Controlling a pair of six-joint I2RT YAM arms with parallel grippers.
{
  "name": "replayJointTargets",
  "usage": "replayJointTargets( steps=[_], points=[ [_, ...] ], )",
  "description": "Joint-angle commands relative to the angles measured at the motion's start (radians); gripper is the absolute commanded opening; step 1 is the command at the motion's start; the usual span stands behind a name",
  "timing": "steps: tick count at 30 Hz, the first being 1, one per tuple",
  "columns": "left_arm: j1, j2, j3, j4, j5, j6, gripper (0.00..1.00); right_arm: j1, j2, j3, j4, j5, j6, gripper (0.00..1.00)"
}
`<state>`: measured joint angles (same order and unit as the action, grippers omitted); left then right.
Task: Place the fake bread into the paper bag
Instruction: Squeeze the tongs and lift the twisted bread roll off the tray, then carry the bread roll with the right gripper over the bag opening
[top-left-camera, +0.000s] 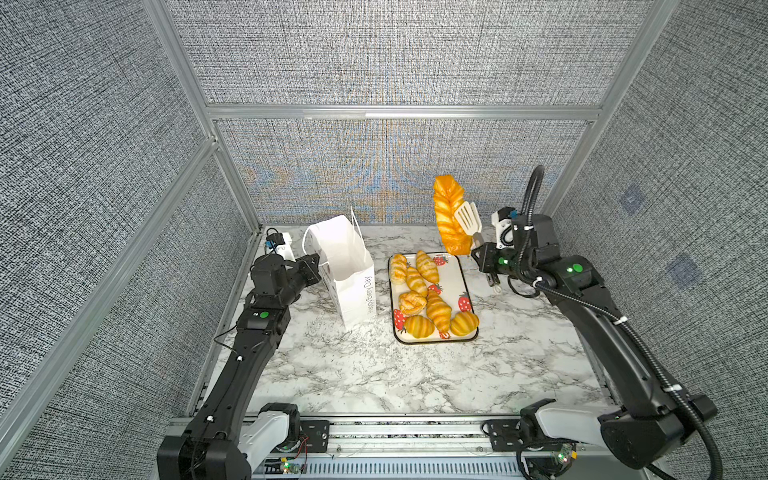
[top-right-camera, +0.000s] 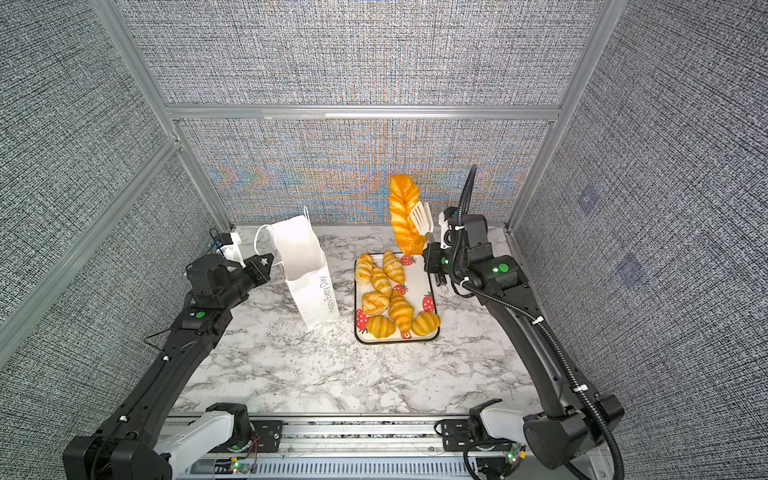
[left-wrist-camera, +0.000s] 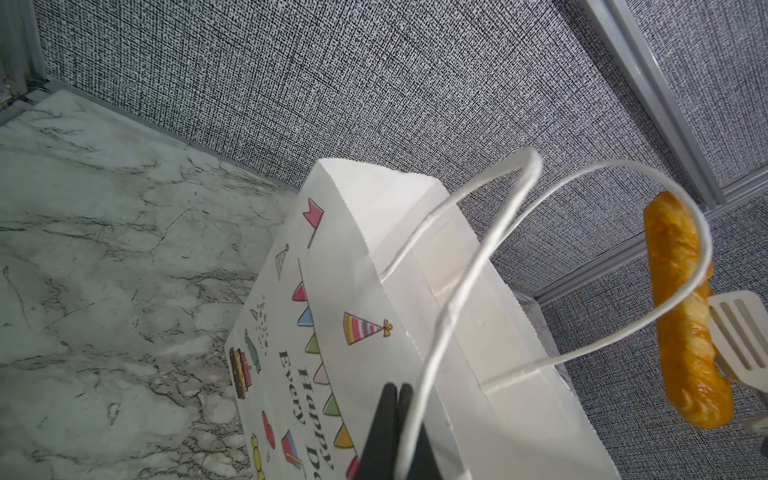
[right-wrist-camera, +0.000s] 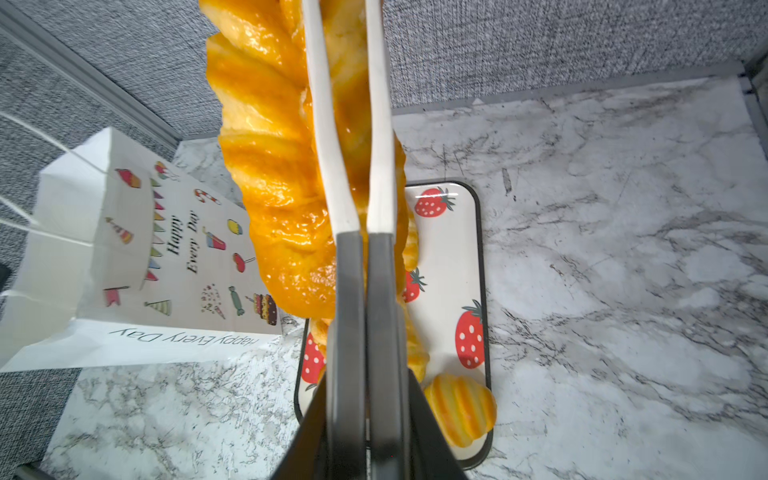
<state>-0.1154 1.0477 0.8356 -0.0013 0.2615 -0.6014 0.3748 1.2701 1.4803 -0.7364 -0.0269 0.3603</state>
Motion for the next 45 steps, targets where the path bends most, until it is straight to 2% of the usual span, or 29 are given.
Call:
replayJointTargets(
  steps=[1,6,18,30,35,45],
  points=[
    [0.000,-0.008,0.011,-0.011,-0.002,0.012,0.00,0.031,-0.008,0.040,0.074,-0.010,0.000,0.22],
    [-0.001,-0.012,0.014,-0.020,-0.005,0.015,0.00,0.106,0.016,0.121,0.076,-0.007,-0.009,0.22],
    [0.000,-0.030,-0.003,-0.026,-0.023,0.022,0.00,0.327,0.121,0.291,0.089,0.083,-0.054,0.22],
    [-0.001,-0.038,-0.017,-0.025,-0.031,0.022,0.00,0.490,0.286,0.456,0.115,0.075,-0.069,0.22],
    [-0.001,-0.035,-0.022,-0.022,-0.031,0.023,0.00,0.532,0.351,0.505,0.123,0.057,-0.066,0.22],
    [-0.001,-0.034,-0.032,-0.014,-0.031,0.021,0.00,0.543,0.435,0.513,0.129,-0.002,-0.012,0.22]
  ],
)
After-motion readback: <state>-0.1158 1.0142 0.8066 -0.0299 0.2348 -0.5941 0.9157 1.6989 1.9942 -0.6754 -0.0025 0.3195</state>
